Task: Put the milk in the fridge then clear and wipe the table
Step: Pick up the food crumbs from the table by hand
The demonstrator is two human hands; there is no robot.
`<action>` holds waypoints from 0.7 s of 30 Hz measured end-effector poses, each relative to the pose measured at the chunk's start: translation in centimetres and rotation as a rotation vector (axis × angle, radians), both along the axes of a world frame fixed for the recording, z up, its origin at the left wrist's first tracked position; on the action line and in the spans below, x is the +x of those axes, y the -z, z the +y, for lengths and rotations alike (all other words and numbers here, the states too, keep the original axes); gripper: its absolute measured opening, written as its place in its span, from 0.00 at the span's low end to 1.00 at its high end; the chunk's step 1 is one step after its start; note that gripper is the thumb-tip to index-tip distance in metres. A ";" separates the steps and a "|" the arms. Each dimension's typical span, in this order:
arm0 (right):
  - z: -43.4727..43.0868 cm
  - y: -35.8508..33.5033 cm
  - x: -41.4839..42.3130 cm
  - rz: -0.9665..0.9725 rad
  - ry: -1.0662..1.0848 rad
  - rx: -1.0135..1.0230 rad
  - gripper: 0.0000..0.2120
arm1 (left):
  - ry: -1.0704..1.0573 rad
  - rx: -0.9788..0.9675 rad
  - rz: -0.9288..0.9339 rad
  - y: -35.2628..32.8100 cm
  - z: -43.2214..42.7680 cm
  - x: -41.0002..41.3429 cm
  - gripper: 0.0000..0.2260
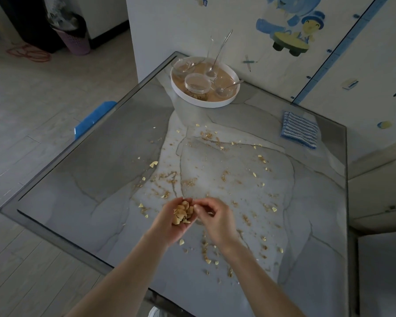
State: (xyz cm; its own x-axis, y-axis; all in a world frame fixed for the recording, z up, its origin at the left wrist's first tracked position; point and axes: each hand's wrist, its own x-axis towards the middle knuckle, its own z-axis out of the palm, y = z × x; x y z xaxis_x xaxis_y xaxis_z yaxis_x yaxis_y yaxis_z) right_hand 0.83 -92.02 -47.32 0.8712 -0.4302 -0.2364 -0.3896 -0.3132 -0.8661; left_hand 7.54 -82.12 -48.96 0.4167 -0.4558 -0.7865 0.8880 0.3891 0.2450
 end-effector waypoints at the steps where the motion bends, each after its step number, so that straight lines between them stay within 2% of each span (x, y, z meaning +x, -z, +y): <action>1: -0.1 0.2 -0.2 -0.010 0.045 -0.006 0.05 | -0.031 -0.019 0.006 0.0 0.5 0.4 0.12; 3: -0.1 1.2 -0.6 0.080 0.002 -0.050 0.04 | -0.078 -0.035 0.006 0.2 1.6 1.1 0.12; 6: 1.4 3.8 -1.1 0.350 -0.307 -0.233 0.05 | -0.124 -0.020 -0.014 0.4 3.1 1.7 0.12; 8: 2.6 5.1 -1.3 0.427 -0.394 -0.304 0.07 | -0.134 -0.018 -0.034 0.5 3.9 1.9 0.12; 10: 3.4 6.1 -1.3 0.443 -0.401 -0.333 0.10 | -0.138 -0.022 -0.043 0.6 4.5 2.0 0.12; 12: 3.6 6.3 -1.1 0.458 -0.411 -0.366 0.03 | -0.140 -0.028 -0.051 0.7 4.9 2.1 0.12; 15: 3.6 5.8 -0.8 0.494 -0.411 -0.392 0.07 | -0.132 -0.029 -0.061 0.6 5.2 2.0 0.12; 18: 2.9 4.4 -0.4 0.446 -0.281 -0.305 0.14 | -0.111 -0.001 -0.060 0.4 5.1 1.8 0.12; 21: 2.5 2.7 0.1 0.329 -0.174 -0.220 0.10 | -0.098 0.015 -0.048 0.0 4.6 1.7 0.12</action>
